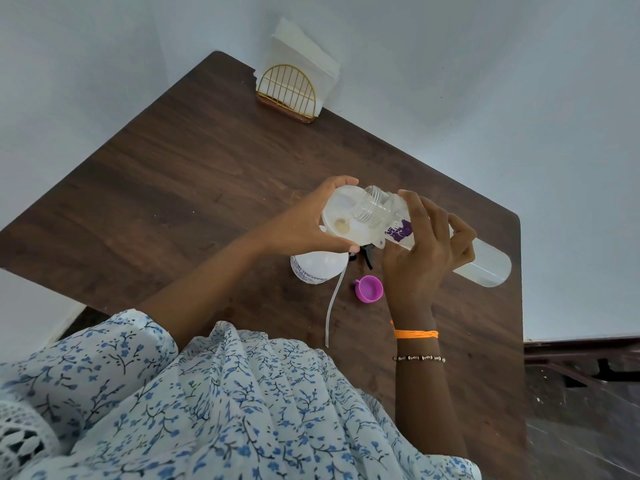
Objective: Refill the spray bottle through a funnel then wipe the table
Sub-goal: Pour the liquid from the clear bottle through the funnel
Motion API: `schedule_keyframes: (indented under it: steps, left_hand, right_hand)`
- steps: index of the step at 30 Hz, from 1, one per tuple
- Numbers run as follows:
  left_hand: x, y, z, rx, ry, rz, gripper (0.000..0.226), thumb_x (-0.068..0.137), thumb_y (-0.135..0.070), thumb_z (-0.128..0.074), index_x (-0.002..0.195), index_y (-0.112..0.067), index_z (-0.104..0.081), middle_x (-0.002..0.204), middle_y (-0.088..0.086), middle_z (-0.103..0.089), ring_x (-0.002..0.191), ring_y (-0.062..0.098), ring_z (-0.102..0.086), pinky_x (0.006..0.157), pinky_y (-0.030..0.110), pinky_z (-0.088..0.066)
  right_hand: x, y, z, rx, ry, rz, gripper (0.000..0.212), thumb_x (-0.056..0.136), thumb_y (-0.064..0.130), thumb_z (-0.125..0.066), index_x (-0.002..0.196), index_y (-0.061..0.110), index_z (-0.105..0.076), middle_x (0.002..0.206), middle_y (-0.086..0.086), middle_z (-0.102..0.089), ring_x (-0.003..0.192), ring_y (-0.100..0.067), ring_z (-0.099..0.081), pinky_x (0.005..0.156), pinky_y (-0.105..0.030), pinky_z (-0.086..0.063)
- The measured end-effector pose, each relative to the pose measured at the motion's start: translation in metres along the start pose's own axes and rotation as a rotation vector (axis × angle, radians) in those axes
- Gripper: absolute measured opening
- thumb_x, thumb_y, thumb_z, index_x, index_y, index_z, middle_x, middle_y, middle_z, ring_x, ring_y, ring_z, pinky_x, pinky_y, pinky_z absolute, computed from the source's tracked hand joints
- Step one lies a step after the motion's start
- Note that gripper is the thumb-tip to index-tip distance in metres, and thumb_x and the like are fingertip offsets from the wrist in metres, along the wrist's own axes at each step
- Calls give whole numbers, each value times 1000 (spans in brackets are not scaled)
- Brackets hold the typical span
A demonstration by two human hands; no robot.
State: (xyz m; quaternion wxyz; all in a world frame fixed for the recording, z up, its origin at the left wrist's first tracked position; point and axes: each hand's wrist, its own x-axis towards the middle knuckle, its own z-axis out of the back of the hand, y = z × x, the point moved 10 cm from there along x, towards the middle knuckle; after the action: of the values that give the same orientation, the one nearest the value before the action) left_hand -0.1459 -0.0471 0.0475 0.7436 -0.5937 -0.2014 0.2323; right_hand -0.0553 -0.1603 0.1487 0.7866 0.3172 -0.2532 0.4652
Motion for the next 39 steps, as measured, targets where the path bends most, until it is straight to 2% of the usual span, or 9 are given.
schedule_keyframes:
  steps: [5, 11, 15, 19, 23, 30, 34, 39]
  left_hand:
    - [0, 0, 0, -14, 1, 5, 85, 68, -32, -82, 131, -44, -26, 113, -52, -32, 105, -29, -35, 75, -5, -36]
    - [0, 1, -1, -27, 2, 11, 85, 68, -31, -82, 132, -42, -27, 117, -46, -35, 107, -24, -38, 77, -2, -38]
    - [0, 0, 0, -10, 6, 13, 86, 66, -36, -82, 130, -45, -26, 111, -55, -33, 106, -27, -37, 75, -4, -36]
    - [0, 0, -1, -5, 8, 13, 86, 66, -37, -82, 130, -46, -25, 111, -56, -32, 106, -27, -36, 75, -5, -36]
    - [0, 0, -1, -8, 11, 19, 86, 65, -38, -82, 130, -47, -26, 111, -54, -33, 106, -26, -37, 75, -3, -37]
    - [0, 2, -1, -24, 14, 16, 86, 68, -32, -82, 132, -43, -26, 119, -42, -35, 106, -26, -37, 76, -3, -37]
    - [1, 1, -1, -21, 15, 4, 87, 69, -29, -82, 134, -38, -26, 120, -40, -32, 106, -28, -35, 75, -4, -37]
    - [0, 1, -1, -30, 16, 3, 86, 69, -28, -82, 134, -38, -27, 121, -39, -34, 106, -26, -37, 77, -3, -38]
  right_hand:
    - [0, 1, 1, 6, -15, 4, 49, 64, 1, -76, 108, 18, -68, 108, 1, -68, 103, -32, -52, 78, -43, -34]
    - [-2, -4, -1, 21, -9, -15, 50, 64, 2, -77, 109, 20, -68, 110, 3, -67, 106, -18, -37, 80, -39, -30]
    - [-2, -5, 0, 23, -19, -12, 52, 63, 0, -76, 110, 20, -68, 109, 3, -67, 106, -18, -37, 80, -37, -26]
    - [-2, -4, -1, 23, -10, -17, 52, 63, -1, -75, 110, 20, -67, 110, 3, -67, 106, -18, -36, 80, -37, -27]
    - [-1, -3, 1, 21, -20, -16, 53, 61, -2, -75, 109, 19, -68, 110, 3, -67, 106, -19, -37, 79, -42, -33]
    - [-1, -3, 1, 17, -19, -12, 53, 62, -3, -75, 110, 20, -68, 110, 3, -67, 107, -22, -42, 79, -43, -33]
    - [-2, -3, 2, 33, -30, -12, 52, 63, -3, -74, 109, 18, -68, 109, 1, -68, 106, -19, -37, 78, -45, -34]
    - [-2, -3, 2, 19, -31, -11, 52, 62, -2, -76, 109, 19, -68, 109, 2, -67, 106, -22, -40, 79, -43, -34]
